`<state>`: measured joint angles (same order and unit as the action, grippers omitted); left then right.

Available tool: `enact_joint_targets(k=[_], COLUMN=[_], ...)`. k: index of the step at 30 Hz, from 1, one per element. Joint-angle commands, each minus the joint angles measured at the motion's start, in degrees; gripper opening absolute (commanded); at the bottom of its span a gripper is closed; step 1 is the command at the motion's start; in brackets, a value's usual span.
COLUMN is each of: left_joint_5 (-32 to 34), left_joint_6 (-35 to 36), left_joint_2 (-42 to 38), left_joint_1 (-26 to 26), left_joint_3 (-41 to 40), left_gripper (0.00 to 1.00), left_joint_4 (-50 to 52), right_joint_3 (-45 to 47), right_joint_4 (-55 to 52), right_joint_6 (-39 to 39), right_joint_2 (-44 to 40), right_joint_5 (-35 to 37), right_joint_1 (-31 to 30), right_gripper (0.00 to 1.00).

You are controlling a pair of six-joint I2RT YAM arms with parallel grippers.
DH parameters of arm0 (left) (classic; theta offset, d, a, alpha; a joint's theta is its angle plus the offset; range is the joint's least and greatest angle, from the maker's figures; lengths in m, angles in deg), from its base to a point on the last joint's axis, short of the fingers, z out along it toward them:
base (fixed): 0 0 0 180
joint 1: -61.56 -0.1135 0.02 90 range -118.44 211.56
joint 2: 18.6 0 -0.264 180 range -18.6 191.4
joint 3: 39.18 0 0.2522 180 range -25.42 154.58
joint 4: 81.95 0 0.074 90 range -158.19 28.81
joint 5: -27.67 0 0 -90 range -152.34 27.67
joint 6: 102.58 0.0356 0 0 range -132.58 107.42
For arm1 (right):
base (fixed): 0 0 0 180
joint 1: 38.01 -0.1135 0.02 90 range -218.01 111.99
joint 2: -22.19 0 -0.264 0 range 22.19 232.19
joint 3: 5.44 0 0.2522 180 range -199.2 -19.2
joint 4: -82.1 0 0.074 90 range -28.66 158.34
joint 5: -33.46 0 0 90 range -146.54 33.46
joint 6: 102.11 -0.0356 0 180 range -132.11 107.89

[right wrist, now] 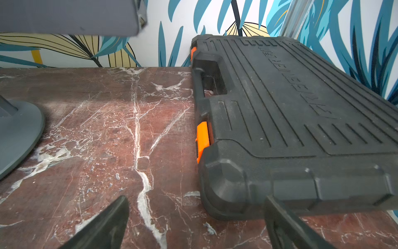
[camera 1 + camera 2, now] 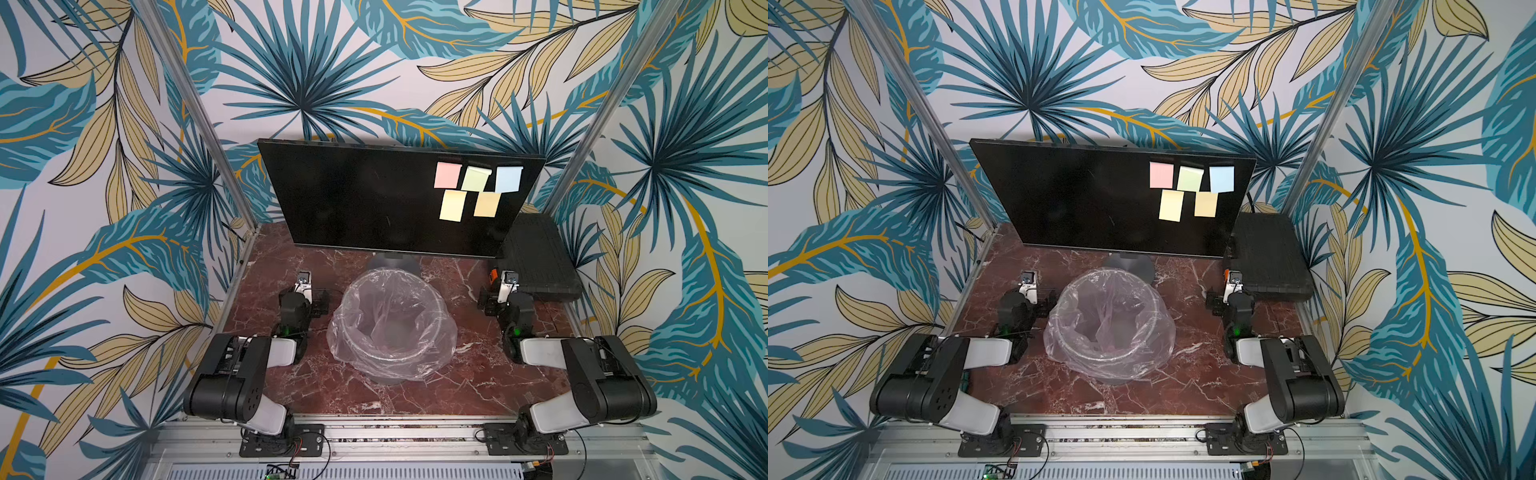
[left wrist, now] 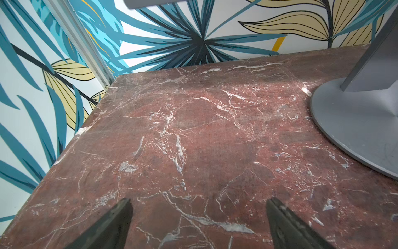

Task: Remove the sticky note from the monitor
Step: Tear off the sticky note from the monitor.

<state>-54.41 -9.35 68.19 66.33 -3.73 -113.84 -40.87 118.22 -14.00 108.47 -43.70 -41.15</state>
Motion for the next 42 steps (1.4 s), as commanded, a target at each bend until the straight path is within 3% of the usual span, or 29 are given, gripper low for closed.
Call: enact_joint_targets(k=[1, 19, 23, 26, 29, 32, 37, 42], left_joint_5=[0.25, 0.17, -3.03, -2.19, -6.86, -11.17, -10.96, -9.59], left_joint_6=[0.54, 0.56, 0.95, 2.77, 9.16, 12.14, 12.71, 12.75], left_joint_2=[0.32, 0.34, -3.35, -13.48, -20.55, -26.78, -36.83, -37.15], left_joint_1=[-0.43, -0.45, -1.11, -1.08, -1.13, -1.22, -1.19, -1.25], left_joint_3=[1.7, 1.86, 1.45, 8.74, 18.01, 25.35, 35.3, 50.52], left_gripper=[1.0, 1.0, 1.0, 1.0, 1.0, 1.0, 1.0, 1.0], left_joint_4=[-1.44, -1.13, -0.16, 22.34, 45.87, 68.63, 86.98, 102.77], right_joint_3=[-0.7, -0.73, -0.72, -0.19, -9.69, -16.69, -16.71, -12.23], right_joint_4=[1.59, 1.59, 1.5, -2.54, -36.17, -56.24, -65.97, -67.48], right_joint_6=[0.49, 0.44, 0.5, 0.85, -11.29, -24.38, -25.61, -27.82], right_joint_2=[0.55, 0.58, 0.51, -5.93, -19.89, -26.11, -35.96, -48.55], right_joint_5=[0.75, 0.7, 0.6, 4.98, 15.05, 21.17, 13.49, 7.22], right_joint_1=[0.24, 0.21, 0.31, -1.02, -1.55, -1.44, -1.43, -1.43], right_gripper=[1.0, 1.0, 0.99, 1.0, 1.0, 1.0, 1.0, 1.0])
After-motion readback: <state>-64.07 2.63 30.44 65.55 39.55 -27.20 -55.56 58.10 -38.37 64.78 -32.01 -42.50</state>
